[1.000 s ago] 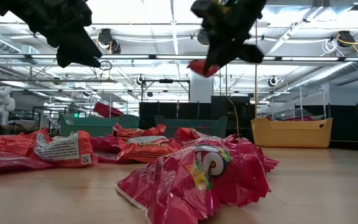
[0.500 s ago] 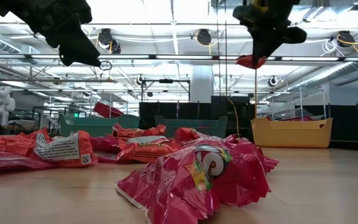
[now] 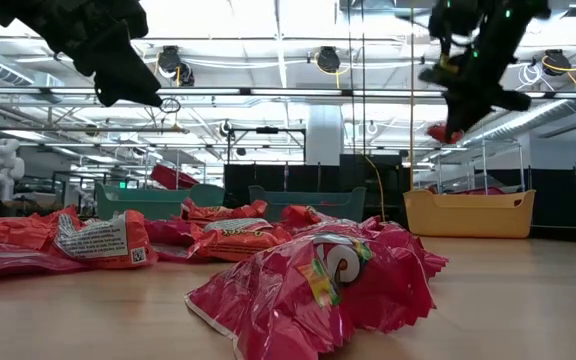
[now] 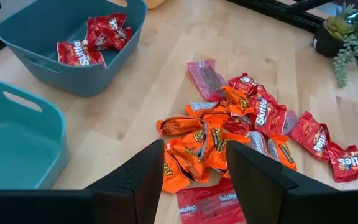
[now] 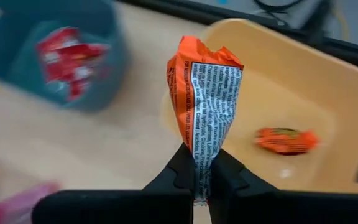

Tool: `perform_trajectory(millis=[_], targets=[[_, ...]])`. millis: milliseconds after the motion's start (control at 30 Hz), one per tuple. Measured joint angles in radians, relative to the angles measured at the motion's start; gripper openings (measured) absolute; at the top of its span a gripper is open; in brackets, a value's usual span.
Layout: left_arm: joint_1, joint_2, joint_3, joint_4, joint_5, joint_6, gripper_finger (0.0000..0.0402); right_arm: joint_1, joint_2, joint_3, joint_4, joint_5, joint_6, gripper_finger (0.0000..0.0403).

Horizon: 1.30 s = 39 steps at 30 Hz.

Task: Sort candy
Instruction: Put the orange chocolate into the yellow bin

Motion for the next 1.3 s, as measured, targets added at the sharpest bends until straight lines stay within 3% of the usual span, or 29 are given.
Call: perform_trajectory(millis=[67,233,467,900,1133,1300], targets=[[0.0,0.0,0.0,0.012,0.0,-0.001,0.0183,-0.07,0.006,-0.019,0.01,-0.013,-0.055,0.0004],[0.0,0.0,0.0,0.075,0.0,0.0,0.0183,-0.237,0.051,-0.067,0.11,-0.182,-0.211,0.0004],[0.0,0.0,0.0,0.11,-0.005,-0.001,0.0183,-0.316,0.104,-0.076,0.125,-0.126,-0.225,0.0048],[0.0,0.0,0.0,0.109,0.004,-0.001,0.0183,-0.319,0.089,-0.076,0.128,-0.129,-0.235,0.0172],[0.0,0.0,0.0,0.108,0.006,-0.001,0.0183,-0.302,-0.015,-0.076,0.127,-0.13,-0.186,0.0178],[0.0,0.0,0.0,0.108,0.007,0.0,0.0183,-0.215,-0.132,-0.076,0.152,-0.162,-0.076,0.0172]])
